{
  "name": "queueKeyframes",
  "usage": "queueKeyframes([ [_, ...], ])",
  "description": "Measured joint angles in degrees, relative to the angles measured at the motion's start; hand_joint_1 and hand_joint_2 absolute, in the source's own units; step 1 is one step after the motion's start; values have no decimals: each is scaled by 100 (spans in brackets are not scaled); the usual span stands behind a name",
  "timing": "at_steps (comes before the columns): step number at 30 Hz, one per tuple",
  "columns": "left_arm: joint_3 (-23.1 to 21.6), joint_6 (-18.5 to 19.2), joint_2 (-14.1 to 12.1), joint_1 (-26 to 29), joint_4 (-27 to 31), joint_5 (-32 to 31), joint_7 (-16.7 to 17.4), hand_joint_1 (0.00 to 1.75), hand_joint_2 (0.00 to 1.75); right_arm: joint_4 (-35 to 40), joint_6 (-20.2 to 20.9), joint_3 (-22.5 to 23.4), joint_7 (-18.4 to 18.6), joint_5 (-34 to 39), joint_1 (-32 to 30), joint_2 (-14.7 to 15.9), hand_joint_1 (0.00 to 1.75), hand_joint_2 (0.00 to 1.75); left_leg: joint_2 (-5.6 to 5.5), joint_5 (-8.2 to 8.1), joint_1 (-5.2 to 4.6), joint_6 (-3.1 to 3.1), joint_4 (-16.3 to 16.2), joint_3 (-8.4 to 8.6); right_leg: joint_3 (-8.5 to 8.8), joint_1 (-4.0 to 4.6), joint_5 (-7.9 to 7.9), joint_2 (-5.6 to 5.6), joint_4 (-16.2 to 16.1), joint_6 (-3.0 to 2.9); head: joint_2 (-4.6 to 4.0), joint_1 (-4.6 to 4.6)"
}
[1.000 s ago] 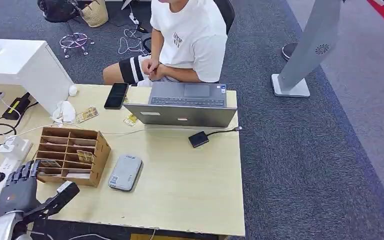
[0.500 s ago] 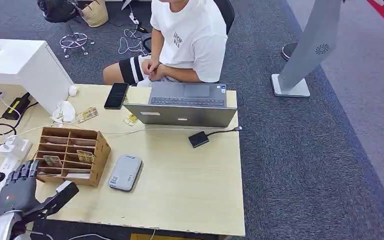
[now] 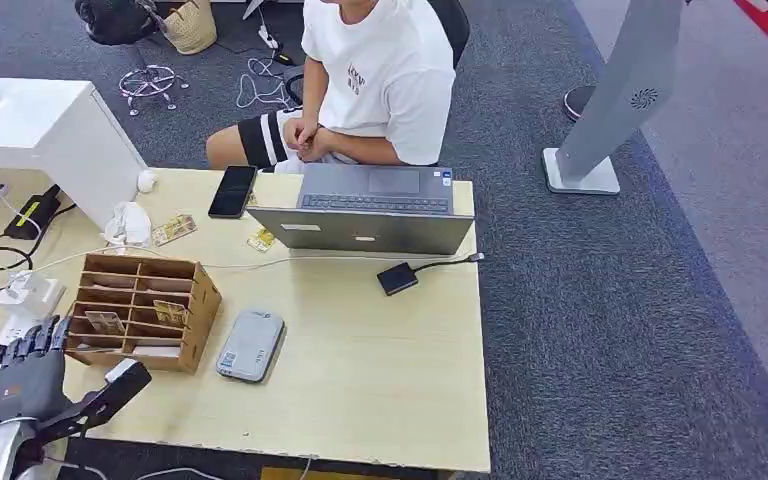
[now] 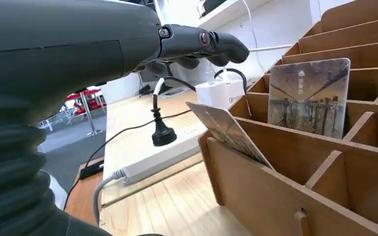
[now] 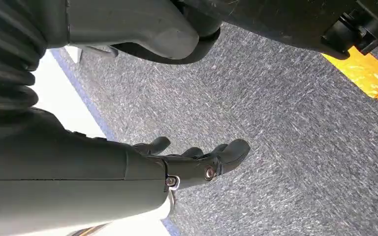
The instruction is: Pass the card to the sensor for recognition and then transmit it.
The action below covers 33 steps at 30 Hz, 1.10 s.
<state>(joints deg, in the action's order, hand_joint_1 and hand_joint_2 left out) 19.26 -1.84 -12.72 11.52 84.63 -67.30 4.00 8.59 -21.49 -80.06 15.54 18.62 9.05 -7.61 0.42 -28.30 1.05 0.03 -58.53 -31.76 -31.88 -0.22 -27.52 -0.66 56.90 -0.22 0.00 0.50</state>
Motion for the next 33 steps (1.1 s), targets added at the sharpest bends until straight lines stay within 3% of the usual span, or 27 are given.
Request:
queueKeyframes([
  [2,0,0,-9,-5,0,0,0,0,175,0,7,0,2,0,2,0,0,175,0,0,0,0,0,0,0,0,0,0,0,0,0,0],
  [3,2,0,-13,-14,0,0,0,175,175,0,13,0,2,0,3,0,0,175,0,0,0,0,0,0,0,0,0,0,0,0,0,0],
  [13,37,-68,-33,-32,2,157,-216,175,175,0,15,0,-15,0,4,0,0,175,0,0,1,0,0,-1,1,1,0,0,1,0,0,0],
  [33,85,-103,-46,-34,2,181,-230,175,175,0,13,0,-13,0,6,0,0,175,1,0,1,0,0,0,1,1,0,0,1,-1,0,0],
])
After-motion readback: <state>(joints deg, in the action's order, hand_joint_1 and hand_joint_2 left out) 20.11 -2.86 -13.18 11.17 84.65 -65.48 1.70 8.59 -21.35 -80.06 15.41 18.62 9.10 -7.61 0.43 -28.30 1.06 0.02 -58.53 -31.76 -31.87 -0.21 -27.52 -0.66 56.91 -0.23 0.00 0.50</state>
